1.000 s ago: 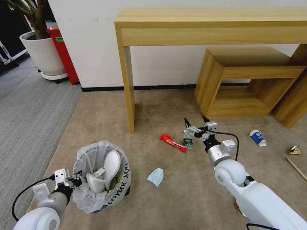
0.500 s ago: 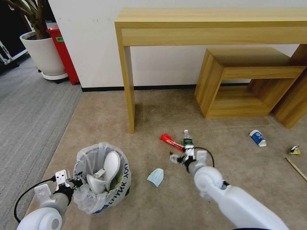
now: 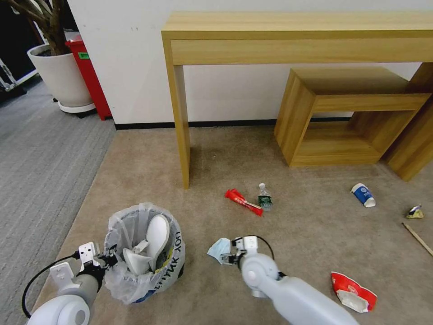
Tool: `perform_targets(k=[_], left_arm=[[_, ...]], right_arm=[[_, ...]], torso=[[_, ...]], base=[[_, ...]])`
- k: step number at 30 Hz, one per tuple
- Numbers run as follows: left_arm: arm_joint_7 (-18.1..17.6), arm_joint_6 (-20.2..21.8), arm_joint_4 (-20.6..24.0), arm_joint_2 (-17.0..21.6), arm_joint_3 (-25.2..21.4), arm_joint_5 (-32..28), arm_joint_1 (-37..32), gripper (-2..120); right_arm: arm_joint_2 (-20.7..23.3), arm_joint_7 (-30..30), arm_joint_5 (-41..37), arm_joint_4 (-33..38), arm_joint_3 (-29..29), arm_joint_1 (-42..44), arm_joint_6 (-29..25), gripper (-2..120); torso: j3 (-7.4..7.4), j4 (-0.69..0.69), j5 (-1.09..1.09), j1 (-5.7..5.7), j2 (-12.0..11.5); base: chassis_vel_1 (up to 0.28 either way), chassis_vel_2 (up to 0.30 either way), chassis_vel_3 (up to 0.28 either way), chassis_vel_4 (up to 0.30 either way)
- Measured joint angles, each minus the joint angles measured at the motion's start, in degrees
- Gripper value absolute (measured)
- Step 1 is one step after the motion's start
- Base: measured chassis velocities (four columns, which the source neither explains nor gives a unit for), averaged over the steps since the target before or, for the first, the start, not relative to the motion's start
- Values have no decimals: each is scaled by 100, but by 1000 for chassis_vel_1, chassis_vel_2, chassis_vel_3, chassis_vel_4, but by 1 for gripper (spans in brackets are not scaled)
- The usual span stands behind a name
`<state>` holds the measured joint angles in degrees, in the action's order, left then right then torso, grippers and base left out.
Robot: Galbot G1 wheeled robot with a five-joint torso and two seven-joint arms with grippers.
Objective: Pick up the trash bin and place the garbage on the floor into it.
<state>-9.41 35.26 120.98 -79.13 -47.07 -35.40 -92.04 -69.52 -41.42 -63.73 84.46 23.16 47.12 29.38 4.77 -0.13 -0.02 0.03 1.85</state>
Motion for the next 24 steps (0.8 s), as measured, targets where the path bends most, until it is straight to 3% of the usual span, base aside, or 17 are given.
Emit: perform_targets(k=[10, 13, 24], left_arm=[[20, -17, -3, -4, 4, 3, -10, 0], [23, -19, 2, 5, 2, -8, -19, 0], [23, -28, -56, 76, 7, -58, 46, 0]], right_arm=[[-433, 315, 401, -813, 193, -353, -212, 97], [-564, 460, 536, -1169, 261, -517, -307, 89], [-628, 616, 752, -1521, 264, -601, -368, 88]], torso=[[0, 0, 1, 0, 0], [0, 0, 1, 0, 0], [0, 0, 2, 0, 0]], base=[[0, 0, 0, 0], [0, 0, 0, 0], [0, 0, 0, 0]])
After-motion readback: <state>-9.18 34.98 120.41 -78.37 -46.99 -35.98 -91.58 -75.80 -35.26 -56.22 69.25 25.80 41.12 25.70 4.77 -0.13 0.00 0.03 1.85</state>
